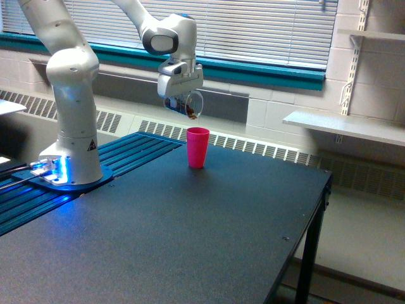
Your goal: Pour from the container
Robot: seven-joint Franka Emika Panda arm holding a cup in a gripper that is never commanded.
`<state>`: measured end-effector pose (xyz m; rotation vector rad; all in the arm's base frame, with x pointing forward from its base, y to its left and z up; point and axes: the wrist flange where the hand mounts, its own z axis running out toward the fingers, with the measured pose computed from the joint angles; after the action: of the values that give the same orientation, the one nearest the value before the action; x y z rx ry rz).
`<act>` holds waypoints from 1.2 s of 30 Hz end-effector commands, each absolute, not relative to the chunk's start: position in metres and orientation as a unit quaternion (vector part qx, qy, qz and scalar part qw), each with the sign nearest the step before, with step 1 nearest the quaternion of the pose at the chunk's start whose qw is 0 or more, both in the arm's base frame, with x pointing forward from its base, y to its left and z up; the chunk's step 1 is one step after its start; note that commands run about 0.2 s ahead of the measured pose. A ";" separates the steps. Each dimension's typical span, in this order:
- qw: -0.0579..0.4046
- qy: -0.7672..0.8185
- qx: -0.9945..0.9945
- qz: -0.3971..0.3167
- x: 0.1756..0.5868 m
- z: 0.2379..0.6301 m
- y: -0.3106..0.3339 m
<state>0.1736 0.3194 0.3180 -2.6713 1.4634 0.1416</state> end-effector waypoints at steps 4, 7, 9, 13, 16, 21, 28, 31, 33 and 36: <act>0.043 0.472 -0.878 0.057 0.176 0.318 0.319; 0.041 0.472 -0.879 0.059 0.176 0.318 0.319; 0.040 0.473 -0.878 0.058 0.178 0.318 0.317; 0.036 0.473 -0.878 0.059 0.179 0.319 0.315; 0.035 0.473 -0.878 0.061 0.180 0.319 0.315; 0.035 0.471 -0.879 0.065 0.180 0.318 0.315; 0.033 0.471 -0.879 0.070 0.180 0.317 0.315; 0.032 0.471 -0.879 0.072 0.180 0.316 0.315; 0.029 0.470 -0.879 0.074 0.180 0.316 0.315; 0.029 0.469 -0.879 0.077 0.180 0.316 0.315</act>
<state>0.1786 0.3130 0.3145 -2.7022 1.4679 0.2169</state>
